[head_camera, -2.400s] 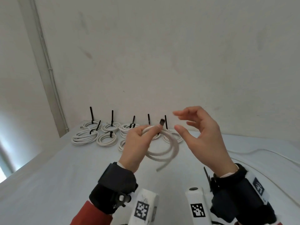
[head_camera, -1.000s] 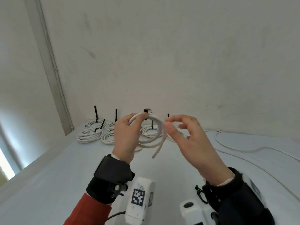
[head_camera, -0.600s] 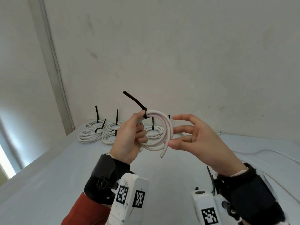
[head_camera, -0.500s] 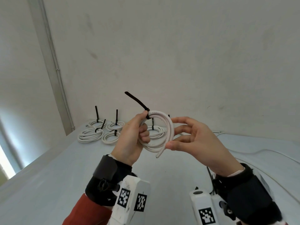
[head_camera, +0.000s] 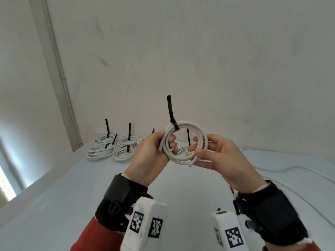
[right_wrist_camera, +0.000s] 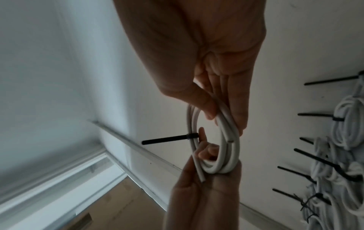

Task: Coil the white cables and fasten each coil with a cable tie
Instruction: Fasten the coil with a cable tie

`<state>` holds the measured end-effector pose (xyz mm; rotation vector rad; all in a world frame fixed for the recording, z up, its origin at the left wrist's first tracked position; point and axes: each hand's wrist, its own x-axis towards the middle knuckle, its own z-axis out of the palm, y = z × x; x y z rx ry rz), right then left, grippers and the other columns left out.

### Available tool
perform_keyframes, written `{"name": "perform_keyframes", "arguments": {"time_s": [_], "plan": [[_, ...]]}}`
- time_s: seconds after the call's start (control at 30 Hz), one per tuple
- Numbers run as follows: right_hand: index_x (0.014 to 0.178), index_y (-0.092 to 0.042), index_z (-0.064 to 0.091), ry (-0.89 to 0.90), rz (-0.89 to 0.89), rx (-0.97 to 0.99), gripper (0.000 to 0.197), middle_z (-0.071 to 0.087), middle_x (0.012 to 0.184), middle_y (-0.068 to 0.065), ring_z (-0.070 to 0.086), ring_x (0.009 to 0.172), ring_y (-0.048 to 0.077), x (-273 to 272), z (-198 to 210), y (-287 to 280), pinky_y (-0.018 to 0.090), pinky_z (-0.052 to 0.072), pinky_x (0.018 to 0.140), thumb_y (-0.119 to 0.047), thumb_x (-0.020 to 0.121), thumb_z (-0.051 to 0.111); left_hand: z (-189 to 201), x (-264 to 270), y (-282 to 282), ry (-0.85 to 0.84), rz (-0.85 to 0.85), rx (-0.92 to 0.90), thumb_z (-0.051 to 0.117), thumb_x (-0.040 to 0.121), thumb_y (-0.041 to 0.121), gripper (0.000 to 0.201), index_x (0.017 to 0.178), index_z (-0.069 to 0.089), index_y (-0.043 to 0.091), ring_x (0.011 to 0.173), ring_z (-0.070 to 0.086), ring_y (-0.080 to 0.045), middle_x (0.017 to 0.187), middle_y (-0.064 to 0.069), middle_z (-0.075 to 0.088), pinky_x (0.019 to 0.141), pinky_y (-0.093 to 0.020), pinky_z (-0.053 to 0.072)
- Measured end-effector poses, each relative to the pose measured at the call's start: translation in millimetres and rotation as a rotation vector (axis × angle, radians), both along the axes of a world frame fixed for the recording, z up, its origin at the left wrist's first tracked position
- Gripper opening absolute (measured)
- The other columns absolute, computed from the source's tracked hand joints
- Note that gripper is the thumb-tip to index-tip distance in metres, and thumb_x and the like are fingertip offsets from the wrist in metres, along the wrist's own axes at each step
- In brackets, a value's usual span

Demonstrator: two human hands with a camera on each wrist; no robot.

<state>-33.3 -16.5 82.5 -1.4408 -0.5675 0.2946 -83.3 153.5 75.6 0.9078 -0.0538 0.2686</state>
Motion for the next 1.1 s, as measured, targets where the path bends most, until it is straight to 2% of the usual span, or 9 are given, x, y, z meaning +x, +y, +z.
{"name": "perform_keyframes", "arguments": {"time_s": [0.13,0.3,0.5,0.6,0.67,0.8,0.9,1.03,1.1], "plan": [[0.108,-0.006,0.054,0.141,-0.076,0.079,0.028,0.073,0.094,0.018,0.071,0.074,0.024,10.3,-6.8,1.3,0.033,0.06,0.066,0.007,0.084,0.062,-15.8,8.3,10.8,0.119,-0.012,0.164,0.045,0.097,0.02,0.03,0.081,0.07,0.012,0.066,0.061,-0.012,0.078,-0.002,0.065,0.067,-0.028,0.052],[0.108,-0.006,0.052,0.256,-0.146,0.006,0.029,0.069,0.093,0.02,0.069,0.062,0.02,32.0,-42.0,19.4,0.03,0.058,0.059,0.006,0.085,0.064,-57.5,33.4,15.0,0.3,0.151,0.187,0.05,0.097,0.012,0.018,0.099,0.065,0.002,0.068,0.066,-0.015,0.082,-0.007,0.069,0.071,-0.027,0.056],[0.102,-0.005,0.049,0.389,-0.24,-0.085,0.026,0.059,0.084,0.02,0.061,0.065,0.026,69.0,-89.3,45.0,0.031,0.057,0.049,0.014,0.086,0.057,-97.9,64.5,23.1,0.493,0.232,0.213,0.045,0.094,-0.001,0.015,0.097,0.06,0.001,0.072,0.061,-0.018,0.083,-0.01,0.063,0.058,-0.021,0.054],[0.092,-0.005,0.057,0.376,-0.295,-0.187,0.021,0.06,0.085,0.018,0.061,0.069,0.026,89.7,-110.4,56.0,0.034,0.057,0.054,0.014,0.083,0.059,-109.8,78.4,30.4,0.593,0.297,0.318,0.052,0.091,-0.001,0.014,0.088,0.065,0.003,0.06,0.061,-0.017,0.08,-0.012,0.062,0.049,-0.02,0.05],[0.093,-0.002,0.063,0.34,-0.305,-0.257,0.016,0.062,0.083,0.015,0.063,0.073,0.026,99.9,-119.0,58.8,0.042,0.06,0.072,0.01,0.082,0.062,-115.6,86.6,33.9,0.634,0.369,0.483,0.055,0.089,0.002,0.015,0.089,0.07,0.0,0.059,0.063,-0.021,0.077,-0.013,0.064,0.052,-0.022,0.051],[0.123,-0.006,0.058,0.272,-0.282,-0.486,0.034,0.065,0.109,0.011,0.062,0.103,0.025,99.0,-109.9,58.8,0.033,0.048,0.092,-0.021,0.093,0.054,-122.1,95.1,40.7,0.709,0.456,0.853,0.06,0.088,0.014,0.018,0.099,0.072,0.006,0.098,0.066,-0.03,0.098,-0.016,0.071,0.09,-0.032,0.051],[0.132,-0.014,0.052,-0.095,-0.289,-0.96,0.043,0.057,0.131,0.011,0.052,0.123,0.029,79.4,-95.3,62.0,0.032,0.04,0.099,-0.036,0.096,0.046,-113.8,94.1,40.0,0.743,0.447,1.07,0.058,0.089,0.013,0.024,0.111,0.069,0.009,0.113,0.059,-0.027,0.116,-0.011,0.067,0.093,-0.025,0.042],[0.125,-0.007,0.054,-0.065,-0.207,-0.931,0.039,0.06,0.126,0.015,0.057,0.116,0.032,80.6,-94.2,64.3,0.032,0.042,0.093,-0.029,0.093,0.051,-102.7,97.1,33.6,0.754,0.396,1.354,0.047,0.094,0.009,0.031,0.12,0.061,0.003,0.119,0.053,-0.031,0.127,-0.017,0.059,0.094,-0.029,0.041],[0.125,-0.003,0.053,0.248,-0.141,-0.642,0.039,0.06,0.125,0.019,0.062,0.097,0.03,77.7,-88.4,62.1,0.032,0.046,0.083,-0.021,0.09,0.057,-99.2,98.2,28.3,0.752,0.362,1.476,0.049,0.094,0.014,0.034,0.124,0.057,0.003,0.122,0.051,-0.031,0.13,-0.017,0.056,0.096,-0.03,0.04]]}}
